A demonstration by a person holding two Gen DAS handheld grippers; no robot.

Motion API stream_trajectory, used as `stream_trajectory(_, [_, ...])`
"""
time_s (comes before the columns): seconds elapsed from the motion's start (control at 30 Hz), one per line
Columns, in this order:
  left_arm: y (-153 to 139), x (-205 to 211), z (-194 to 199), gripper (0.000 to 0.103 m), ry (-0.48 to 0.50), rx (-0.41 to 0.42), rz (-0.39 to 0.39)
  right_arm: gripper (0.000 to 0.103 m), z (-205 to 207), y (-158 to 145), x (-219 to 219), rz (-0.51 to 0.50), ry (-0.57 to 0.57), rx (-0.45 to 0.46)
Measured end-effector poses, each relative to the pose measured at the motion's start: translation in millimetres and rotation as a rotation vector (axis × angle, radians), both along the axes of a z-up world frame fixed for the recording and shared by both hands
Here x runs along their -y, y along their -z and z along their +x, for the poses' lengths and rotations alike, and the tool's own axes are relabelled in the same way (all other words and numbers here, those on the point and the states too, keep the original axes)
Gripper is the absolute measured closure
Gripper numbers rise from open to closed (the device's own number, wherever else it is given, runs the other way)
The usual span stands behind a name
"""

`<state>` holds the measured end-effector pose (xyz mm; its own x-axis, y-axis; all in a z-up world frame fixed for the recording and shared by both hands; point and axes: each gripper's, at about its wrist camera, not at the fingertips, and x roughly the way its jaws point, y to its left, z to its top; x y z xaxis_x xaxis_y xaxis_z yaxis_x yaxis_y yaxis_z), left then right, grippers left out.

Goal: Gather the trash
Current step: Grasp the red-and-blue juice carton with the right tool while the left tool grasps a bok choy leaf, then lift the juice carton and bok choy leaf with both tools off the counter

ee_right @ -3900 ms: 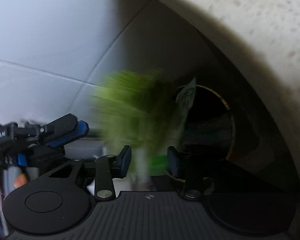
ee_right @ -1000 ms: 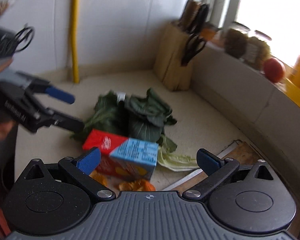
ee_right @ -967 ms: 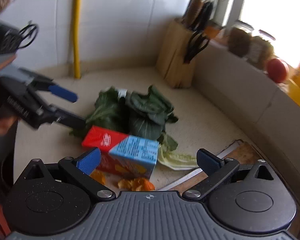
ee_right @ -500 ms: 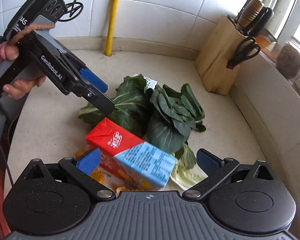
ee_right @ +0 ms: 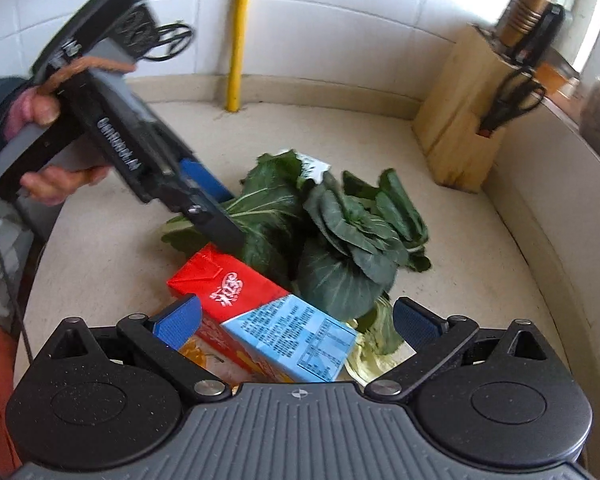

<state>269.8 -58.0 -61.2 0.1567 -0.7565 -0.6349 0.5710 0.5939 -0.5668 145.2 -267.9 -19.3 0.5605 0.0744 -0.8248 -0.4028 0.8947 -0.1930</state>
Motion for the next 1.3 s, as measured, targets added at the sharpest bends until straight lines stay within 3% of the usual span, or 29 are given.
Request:
stream_trajectory(0.1, [2, 3, 5, 0.032, 0.015, -0.02, 0.002, 0.002, 6, 2, -6, -0.005, -0.058, -0.039])
stream_trajectory(0.17, [4, 5, 8, 0.046, 0.022, -0.02, 0.019, 0.003, 10, 6, -10, 0.0, -0.104, -0.082])
stream_trajectory(0.23, [7, 6, 10, 0.052, 0.025, -0.031, 0.027, 0.016, 17, 14, -13, -0.009, -0.112, -0.139])
stream_trajectory(0.33, [8, 2, 10, 0.057, 0.018, -0.046, 0.01, 0.037, 24, 24, -13, 0.011, -0.082, -0.228])
stream_trajectory(0.47, [6, -5, 5, 0.073, 0.015, -0.056, -0.005, 0.042, 19, 25, -16, -0.022, -0.034, -0.268])
stream_trajectory(0.57, [2, -10, 1, 0.085, 0.025, -0.061, -0.009, 0.045, 21, 18, -7, 0.066, 0.054, -0.306])
stream_trajectory(0.7, [7, -12, 3, 0.085, 0.024, -0.093, -0.034, 0.05, 27, 18, 9, 0.232, 0.146, -0.362])
stream_trajectory(0.87, [10, 3, 6, 0.074, 0.058, -0.096, -0.014, 0.048, 36, 30, 14, 0.262, 0.192, -0.362])
stream_trajectory(1.0, [15, 12, 7, 0.072, 0.046, -0.104, -0.014, 0.047, 34, 33, 13, 0.301, 0.227, -0.354])
stream_trajectory(1.13, [10, 7, -3, 0.086, 0.056, -0.094, -0.028, 0.051, 24, 29, 28, 0.393, 0.31, -0.36])
stream_trajectory(1.17, [9, 5, -4, 0.096, 0.063, -0.1, -0.037, 0.052, 22, 28, 33, 0.433, 0.339, -0.359])
stream_trajectory(1.3, [0, -7, -9, 0.097, 0.042, -0.129, -0.114, 0.052, 12, 25, 51, 0.585, 0.424, -0.332])
